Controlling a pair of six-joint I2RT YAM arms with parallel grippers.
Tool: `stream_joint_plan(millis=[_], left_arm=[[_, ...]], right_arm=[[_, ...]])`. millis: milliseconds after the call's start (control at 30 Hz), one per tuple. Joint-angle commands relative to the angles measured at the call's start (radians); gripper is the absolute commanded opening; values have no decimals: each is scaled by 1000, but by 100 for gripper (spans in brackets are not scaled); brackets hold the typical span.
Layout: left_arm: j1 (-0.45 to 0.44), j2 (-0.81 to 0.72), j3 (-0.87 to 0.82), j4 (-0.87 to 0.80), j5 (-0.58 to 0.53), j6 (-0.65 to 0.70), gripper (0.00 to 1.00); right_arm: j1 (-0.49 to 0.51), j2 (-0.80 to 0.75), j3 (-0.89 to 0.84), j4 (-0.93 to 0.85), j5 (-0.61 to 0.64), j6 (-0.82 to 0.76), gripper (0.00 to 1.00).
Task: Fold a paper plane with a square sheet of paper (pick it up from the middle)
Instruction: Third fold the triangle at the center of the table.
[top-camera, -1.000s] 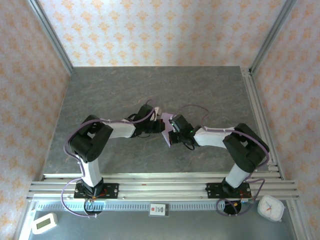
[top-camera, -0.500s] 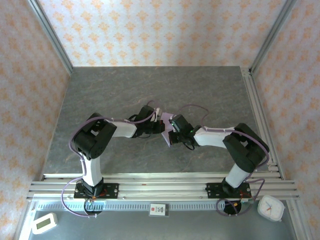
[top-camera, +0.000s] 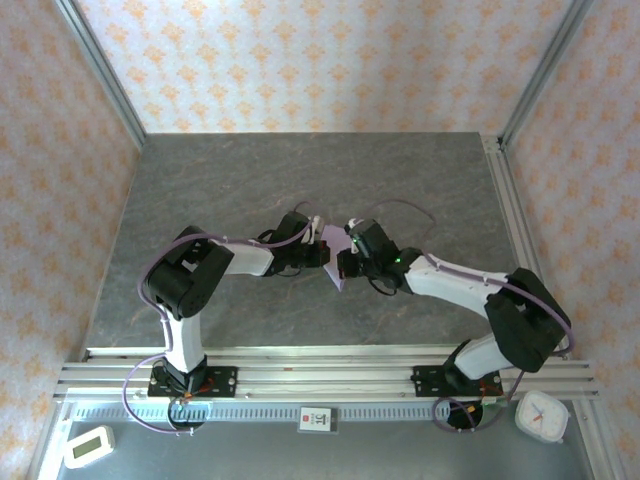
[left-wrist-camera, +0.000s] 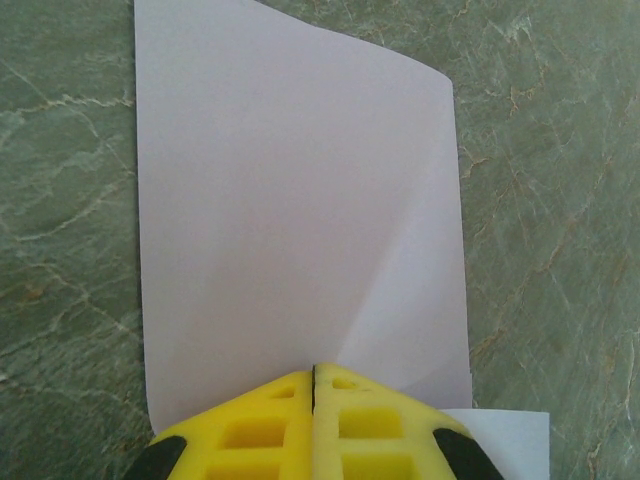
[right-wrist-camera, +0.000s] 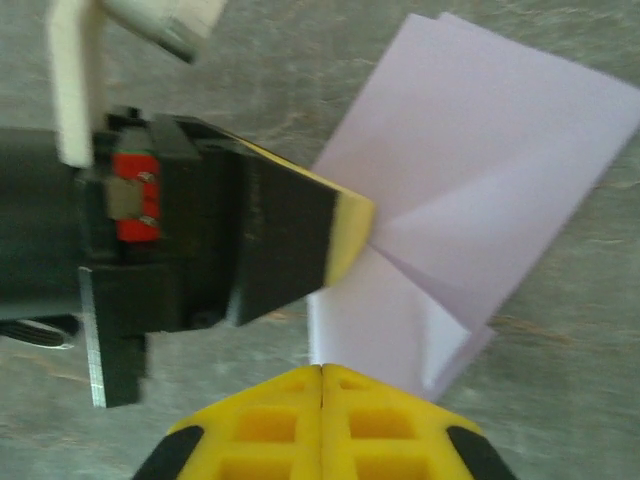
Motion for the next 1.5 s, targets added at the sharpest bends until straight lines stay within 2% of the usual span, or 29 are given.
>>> stream_joint_plan(millis=[0,367,733,1033,1467], left_arm=[[3,39,-32,-86,-70,27,0],[3,47,-23,-95,-67,33,0],[3,52,-28,-97,-68,33,0],[3,55,-29,-104,-74,35,0],[3,68,-21,-106,-76,18,0]], right_arm=[[-2,39,1,105,-103,80,0],[4,199,2,242,-170,131,0],[11,279,-43,208,-125,116,0],[12,238,-146,194,-81,122,0],[51,135,-251,177,-90,177,0]])
